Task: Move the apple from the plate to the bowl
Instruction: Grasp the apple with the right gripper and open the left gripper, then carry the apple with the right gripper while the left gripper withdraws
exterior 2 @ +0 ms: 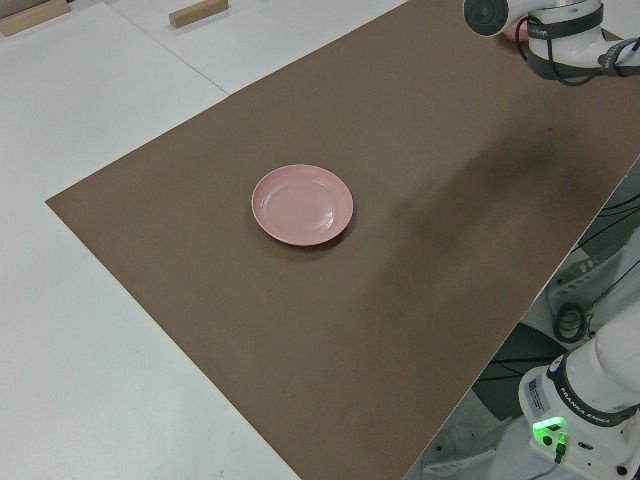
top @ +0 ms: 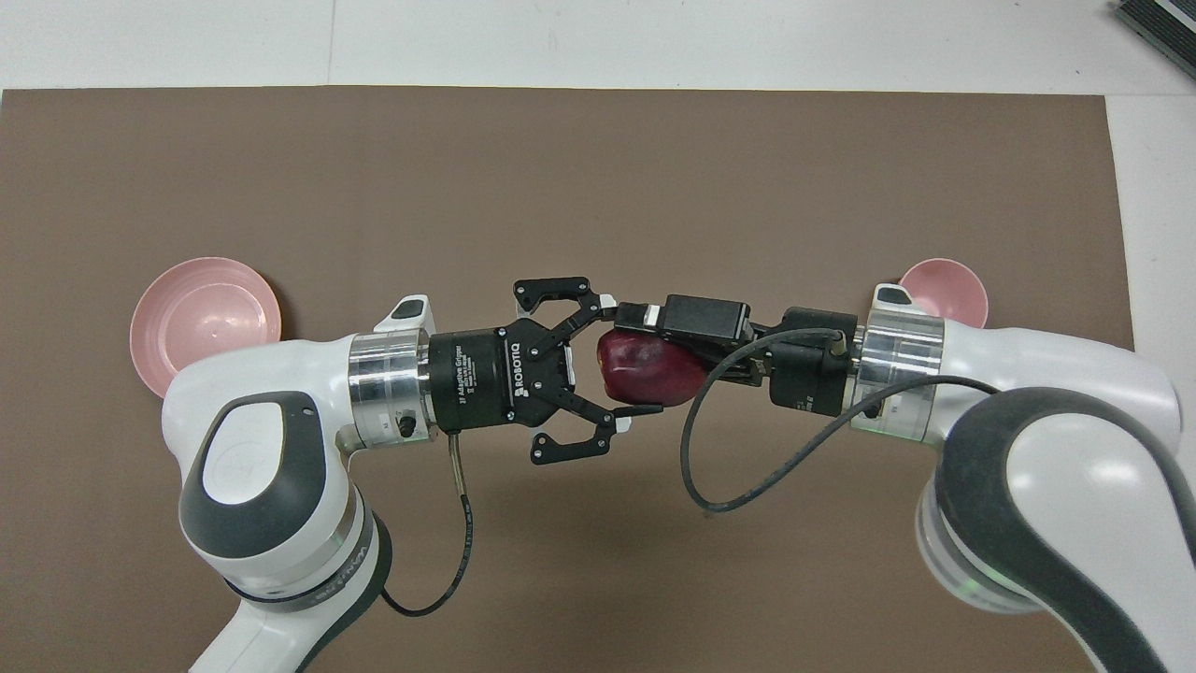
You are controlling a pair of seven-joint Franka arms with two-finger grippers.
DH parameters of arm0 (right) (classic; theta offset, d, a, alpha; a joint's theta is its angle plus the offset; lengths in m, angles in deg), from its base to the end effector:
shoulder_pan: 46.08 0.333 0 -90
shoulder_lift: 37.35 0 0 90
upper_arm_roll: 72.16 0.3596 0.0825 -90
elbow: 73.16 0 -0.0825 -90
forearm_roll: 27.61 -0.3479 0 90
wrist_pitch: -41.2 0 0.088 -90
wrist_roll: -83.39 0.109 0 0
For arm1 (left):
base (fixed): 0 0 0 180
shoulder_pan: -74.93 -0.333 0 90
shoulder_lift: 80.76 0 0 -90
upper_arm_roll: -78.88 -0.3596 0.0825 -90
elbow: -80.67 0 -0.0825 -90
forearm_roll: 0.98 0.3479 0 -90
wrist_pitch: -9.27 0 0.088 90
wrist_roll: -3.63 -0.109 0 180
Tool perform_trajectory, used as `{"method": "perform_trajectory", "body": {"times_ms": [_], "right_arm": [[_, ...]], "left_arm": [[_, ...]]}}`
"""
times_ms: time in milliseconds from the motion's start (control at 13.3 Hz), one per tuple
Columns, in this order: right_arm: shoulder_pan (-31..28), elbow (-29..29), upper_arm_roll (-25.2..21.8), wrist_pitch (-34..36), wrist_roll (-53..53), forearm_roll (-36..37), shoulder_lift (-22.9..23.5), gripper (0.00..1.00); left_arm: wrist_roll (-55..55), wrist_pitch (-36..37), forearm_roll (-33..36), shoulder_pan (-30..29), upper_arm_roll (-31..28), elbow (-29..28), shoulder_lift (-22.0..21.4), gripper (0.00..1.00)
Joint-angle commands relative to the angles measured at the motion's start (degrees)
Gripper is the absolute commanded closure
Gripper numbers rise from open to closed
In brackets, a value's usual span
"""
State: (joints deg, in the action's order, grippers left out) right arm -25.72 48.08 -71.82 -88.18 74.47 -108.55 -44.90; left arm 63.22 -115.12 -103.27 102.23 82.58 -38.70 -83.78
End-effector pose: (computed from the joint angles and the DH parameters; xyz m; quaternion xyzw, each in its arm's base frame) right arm 0.4672 0.2067 0.5769 -0.8156 0.1355 -0.0467 0.5607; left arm 0.4387 -0.3103 0.5639 0.5103 0.5363 -0.4453 0.5036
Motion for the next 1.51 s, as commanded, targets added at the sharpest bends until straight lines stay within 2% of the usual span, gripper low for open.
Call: {"method": "perform_trajectory", "body": {"times_ms": [0, 151, 302, 528, 754, 1056, 1206, 1433], "right_arm": [[-0.75, 0.66, 0.36, 0.96, 1.98, 3.23, -0.89, 1.00], [-3.02, 0.40, 0.01, 4.29, 1.89, 8.49, -0.45, 1.00], [-6.97, -0.04, 0.01, 9.20, 1.45, 13.25, 0.08, 1.00], [-10.68, -0.74, -0.08, 12.66, 1.54, 14.14, 0.60, 1.00], [-13.66, -2.75, -0.08, 13.44, 1.80, 23.16, 2.44, 1.00], [-20.43, -10.04, -0.08, 19.24, 1.80, 32.48, 7.71, 1.00], [-22.45, -12.68, -0.17, 18.55, 1.80, 41.17, 9.74, 1.00], [-24.91, -15.94, -0.17, 18.37, 1.63, 48.75, 12.55, 1.00]], "left_arm": [[0.52, -2.00, 3.83, 0.30, -0.81, 0.45, -0.59, 0.00], [0.62, -0.43, 12.59, -2.75, -1.33, 0.37, -0.41, 0.00], [0.53, 4.31, 21.22, -7.15, -1.42, 1.50, 0.29, 0.00], [0.00, 6.96, 35.18, -10.77, -1.42, 3.61, 1.34, 0.00], [-1.49, 12.56, 49.95, -14.72, -1.33, 10.80, 5.37, 0.00], [-12.01, 18.21, 63.23, -19.56, -1.33, 19.69, 10.57, 0.00], [-19.39, 18.04, 71.31, -19.65, -1.42, 21.72, 10.75, 0.00], [-27.57, 18.39, 83.62, -19.65, -1.42, 24.80, 10.31, 0.00]]}}
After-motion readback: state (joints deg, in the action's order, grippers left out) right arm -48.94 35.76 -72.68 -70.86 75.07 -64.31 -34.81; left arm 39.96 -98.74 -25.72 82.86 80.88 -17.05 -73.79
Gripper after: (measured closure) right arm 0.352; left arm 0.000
